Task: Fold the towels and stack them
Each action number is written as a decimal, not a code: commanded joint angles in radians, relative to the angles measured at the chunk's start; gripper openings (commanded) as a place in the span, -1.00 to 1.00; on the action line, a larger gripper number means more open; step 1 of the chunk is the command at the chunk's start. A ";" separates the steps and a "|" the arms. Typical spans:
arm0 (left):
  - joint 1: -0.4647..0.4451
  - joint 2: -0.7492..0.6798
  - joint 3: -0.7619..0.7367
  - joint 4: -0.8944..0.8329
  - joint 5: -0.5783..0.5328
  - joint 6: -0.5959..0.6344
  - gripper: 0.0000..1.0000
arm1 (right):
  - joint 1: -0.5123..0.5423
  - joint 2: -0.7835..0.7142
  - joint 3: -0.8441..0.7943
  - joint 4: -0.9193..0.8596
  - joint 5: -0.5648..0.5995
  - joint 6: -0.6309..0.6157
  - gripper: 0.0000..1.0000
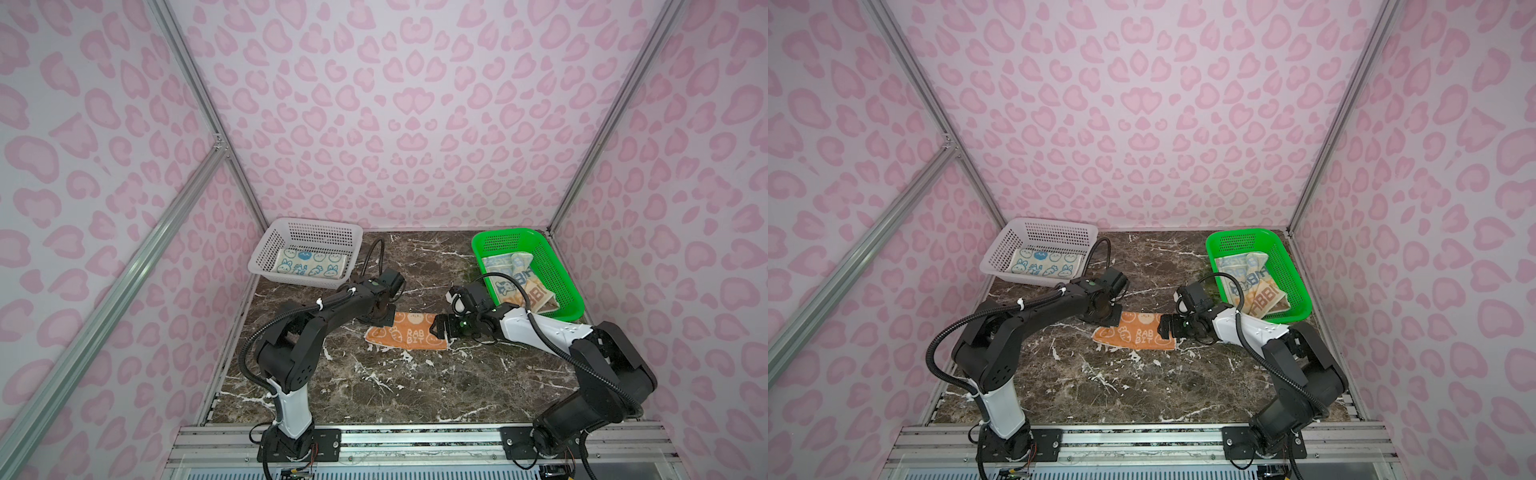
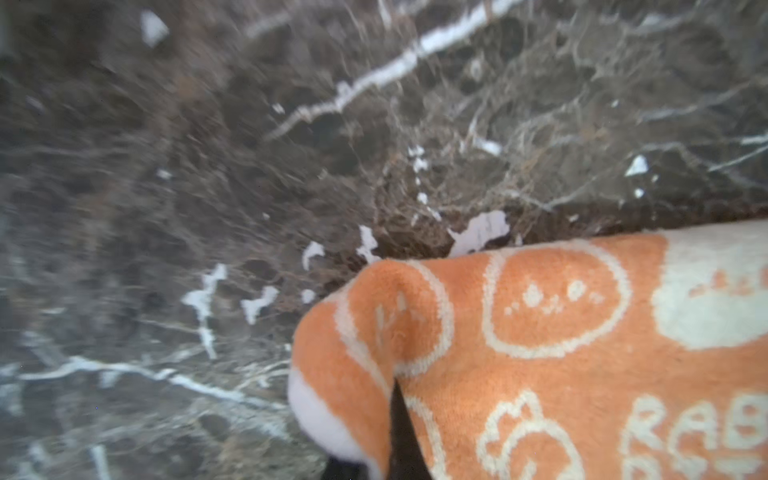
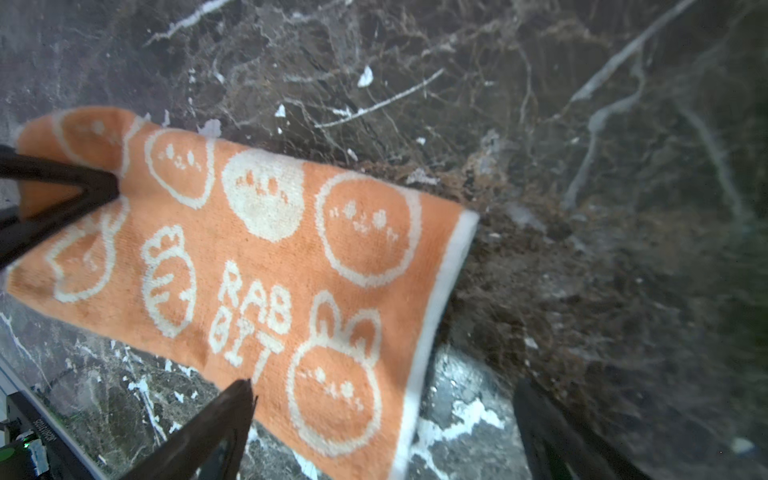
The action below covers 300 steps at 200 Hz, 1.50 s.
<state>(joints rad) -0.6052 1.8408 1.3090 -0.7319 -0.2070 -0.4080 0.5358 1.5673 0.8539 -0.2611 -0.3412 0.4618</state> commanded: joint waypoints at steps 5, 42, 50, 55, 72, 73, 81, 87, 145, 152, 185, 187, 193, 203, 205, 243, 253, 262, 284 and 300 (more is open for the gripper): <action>0.007 0.005 0.136 -0.190 -0.186 0.103 -0.92 | -0.002 -0.022 0.039 -0.048 0.017 -0.036 0.99; 0.037 0.040 0.320 -0.268 -0.353 0.216 -0.92 | -0.003 -0.023 0.109 -0.058 -0.007 -0.058 0.99; 0.053 0.050 0.357 -0.274 -0.361 0.236 -0.92 | -0.005 -0.020 0.128 -0.054 -0.015 -0.062 0.99; 0.062 0.056 0.379 -0.278 -0.370 0.248 -0.92 | -0.002 -0.019 0.141 -0.052 -0.020 -0.063 0.99; 0.095 0.080 0.451 -0.282 -0.397 0.303 -0.92 | 0.000 -0.011 0.177 -0.035 -0.036 -0.066 0.99; 0.096 0.081 0.457 -0.282 -0.398 0.306 -0.92 | 0.001 -0.010 0.179 -0.034 -0.037 -0.067 0.99; 0.106 0.095 0.489 -0.282 -0.414 0.343 -0.92 | 0.006 -0.005 0.196 -0.028 -0.041 -0.070 0.99; 0.113 0.102 0.504 -0.272 -0.432 0.375 -0.92 | 0.010 -0.002 0.205 -0.018 -0.042 -0.071 0.99; 0.180 0.105 0.558 -0.116 -0.464 0.627 -0.92 | 0.071 0.089 0.327 0.069 -0.045 -0.067 0.99; 0.191 0.101 0.562 -0.097 -0.465 0.645 -0.92 | 0.079 0.105 0.349 0.068 -0.045 -0.066 0.98; 0.256 0.095 0.571 0.019 -0.446 0.711 -0.92 | 0.114 0.195 0.460 0.042 -0.045 -0.077 0.99; 0.261 0.097 0.572 0.026 -0.444 0.711 -0.92 | 0.115 0.200 0.468 0.040 -0.045 -0.076 0.99; 0.275 0.100 0.575 0.047 -0.433 0.713 -0.92 | 0.120 0.215 0.488 0.033 -0.045 -0.078 0.99; 0.297 0.106 0.578 0.078 -0.409 0.716 -0.92 | 0.128 0.237 0.520 0.019 -0.044 -0.075 0.99; 0.300 0.109 0.579 0.082 -0.404 0.717 -0.92 | 0.130 0.241 0.525 0.015 -0.044 -0.076 0.99; 0.362 0.172 0.636 0.119 -0.350 0.723 -0.92 | 0.153 0.282 0.608 -0.024 -0.027 -0.078 0.99; 0.374 0.198 0.657 0.121 -0.353 0.730 -0.92 | 0.153 0.291 0.622 -0.025 -0.026 -0.076 0.99; 0.384 0.215 0.673 0.127 -0.356 0.735 -0.92 | 0.152 0.303 0.623 -0.034 -0.024 -0.077 0.99; 0.410 0.249 0.688 0.149 -0.366 0.751 -0.92 | 0.153 0.332 0.698 -0.053 -0.024 -0.080 0.99; 0.430 0.266 0.685 0.157 -0.362 0.755 -0.92 | 0.154 0.354 0.738 -0.069 -0.025 -0.084 0.98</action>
<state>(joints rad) -0.1978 2.0830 1.9820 -0.6224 -0.5671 0.3237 0.6895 1.8912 1.5501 -0.3016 -0.3740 0.3946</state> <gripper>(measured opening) 0.079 0.993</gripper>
